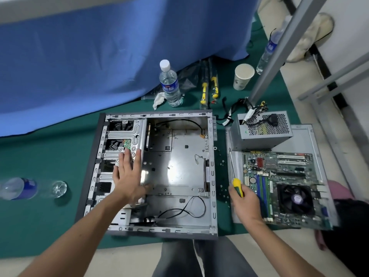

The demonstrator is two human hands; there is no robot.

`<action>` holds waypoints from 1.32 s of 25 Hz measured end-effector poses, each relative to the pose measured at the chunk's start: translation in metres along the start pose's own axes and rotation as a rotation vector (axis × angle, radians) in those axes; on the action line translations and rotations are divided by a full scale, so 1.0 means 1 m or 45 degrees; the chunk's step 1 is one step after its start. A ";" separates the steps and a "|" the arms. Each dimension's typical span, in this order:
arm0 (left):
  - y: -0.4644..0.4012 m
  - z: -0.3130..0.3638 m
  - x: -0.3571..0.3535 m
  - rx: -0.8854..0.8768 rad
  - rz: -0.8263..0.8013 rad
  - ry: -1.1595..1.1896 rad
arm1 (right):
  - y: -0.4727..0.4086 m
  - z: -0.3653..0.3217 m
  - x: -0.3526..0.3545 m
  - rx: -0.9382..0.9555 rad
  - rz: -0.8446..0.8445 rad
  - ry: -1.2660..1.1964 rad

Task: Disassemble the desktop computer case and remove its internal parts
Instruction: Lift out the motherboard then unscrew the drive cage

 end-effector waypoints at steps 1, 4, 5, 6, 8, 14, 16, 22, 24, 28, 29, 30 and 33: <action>0.000 0.001 0.000 0.000 0.004 0.013 | 0.006 -0.008 0.005 0.034 -0.022 -0.061; 0.001 0.000 0.002 0.012 -0.017 0.027 | 0.023 -0.051 0.014 0.208 -0.070 -0.098; 0.001 0.000 0.002 0.021 -0.052 0.021 | 0.029 -0.069 0.013 0.247 -0.117 -0.113; 0.001 0.002 0.004 0.029 -0.081 0.008 | 0.035 -0.088 0.008 0.285 -0.181 -0.143; 0.004 0.012 0.018 0.029 -0.035 -0.003 | 0.047 -0.127 -0.009 0.344 -0.296 -0.183; 0.045 0.077 0.056 -0.475 -0.186 1.312 | 0.072 -0.209 -0.096 0.151 -0.665 -0.444; 0.046 0.064 0.062 -0.548 -0.206 1.480 | 0.076 -0.224 -0.123 0.041 -0.828 -0.554; 0.002 -0.054 0.106 -0.042 0.381 1.161 | 0.024 -0.248 -0.156 0.070 -0.569 -0.266; -0.013 -0.083 0.120 -0.033 0.527 0.929 | 0.008 -0.241 -0.178 -0.028 -0.618 -0.239; -0.051 -0.109 0.123 -0.013 0.481 0.833 | -0.017 -0.224 -0.217 -0.200 -0.637 -0.436; -0.059 -0.112 0.119 0.001 0.457 0.834 | -0.020 -0.222 -0.227 -0.245 -0.650 -0.508; -0.065 -0.112 0.116 0.005 0.452 0.835 | -0.022 -0.221 -0.237 -0.279 -0.670 -0.554; -0.074 -0.106 0.111 -0.029 0.486 0.788 | -0.028 -0.221 -0.253 -0.330 -0.710 -0.599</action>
Point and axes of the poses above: each hand's wrist, its own y-axis away from the middle knuckle, its own x-axis out of the back of the hand, z = x × y, the point moved 8 cm from there along -y, towards the middle knuckle, and after that the axes turned 3 degrees about -x, right-handed, at the moved point
